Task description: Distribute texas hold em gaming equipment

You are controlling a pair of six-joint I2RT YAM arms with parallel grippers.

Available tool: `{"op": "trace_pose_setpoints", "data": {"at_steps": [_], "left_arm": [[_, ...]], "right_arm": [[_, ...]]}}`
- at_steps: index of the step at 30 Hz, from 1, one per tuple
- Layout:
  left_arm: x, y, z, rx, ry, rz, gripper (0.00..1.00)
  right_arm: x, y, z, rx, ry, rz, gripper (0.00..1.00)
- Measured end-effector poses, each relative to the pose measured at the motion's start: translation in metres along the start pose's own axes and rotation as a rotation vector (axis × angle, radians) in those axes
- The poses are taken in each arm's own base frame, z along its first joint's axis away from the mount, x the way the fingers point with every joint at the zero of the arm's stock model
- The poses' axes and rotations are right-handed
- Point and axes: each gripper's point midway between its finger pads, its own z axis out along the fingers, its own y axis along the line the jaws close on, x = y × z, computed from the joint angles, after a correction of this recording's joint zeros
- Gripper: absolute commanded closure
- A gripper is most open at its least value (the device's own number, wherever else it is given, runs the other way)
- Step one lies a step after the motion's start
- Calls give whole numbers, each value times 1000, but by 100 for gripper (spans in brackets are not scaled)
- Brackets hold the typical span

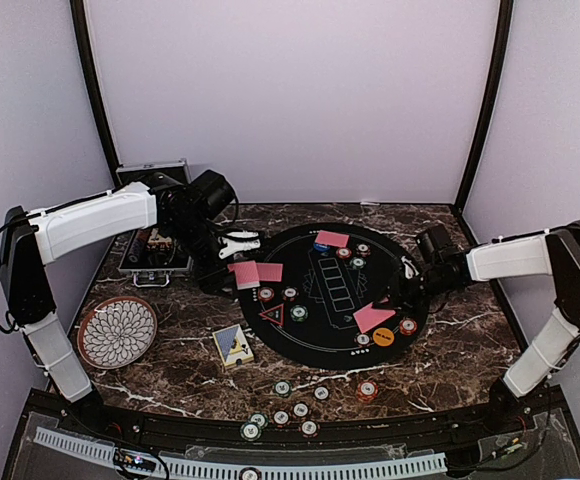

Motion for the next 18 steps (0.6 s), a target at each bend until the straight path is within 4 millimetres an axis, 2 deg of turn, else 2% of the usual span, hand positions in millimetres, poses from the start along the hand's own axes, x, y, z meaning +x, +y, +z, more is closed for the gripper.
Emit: {"op": "trace_pose_setpoints", "data": {"at_steps": [3, 7, 12, 15, 18], "left_arm": [[0, 0, 0, 2, 2, -1, 100], [0, -1, 0, 3, 1, 0, 100], [0, -1, 0, 4, 0, 0, 100], [0, -1, 0, 4, 0, 0, 100], [0, -1, 0, 4, 0, -1, 100]], "right_arm": [[-6, 0, -3, 27, -14, -21, 61], [-12, -5, -7, 83, -27, -43, 49], [-20, -9, -18, 156, -58, -57, 41], [-31, 0, -29, 162, -100, -75, 35], [-41, 20, -41, 126, -152, -98, 30]]}}
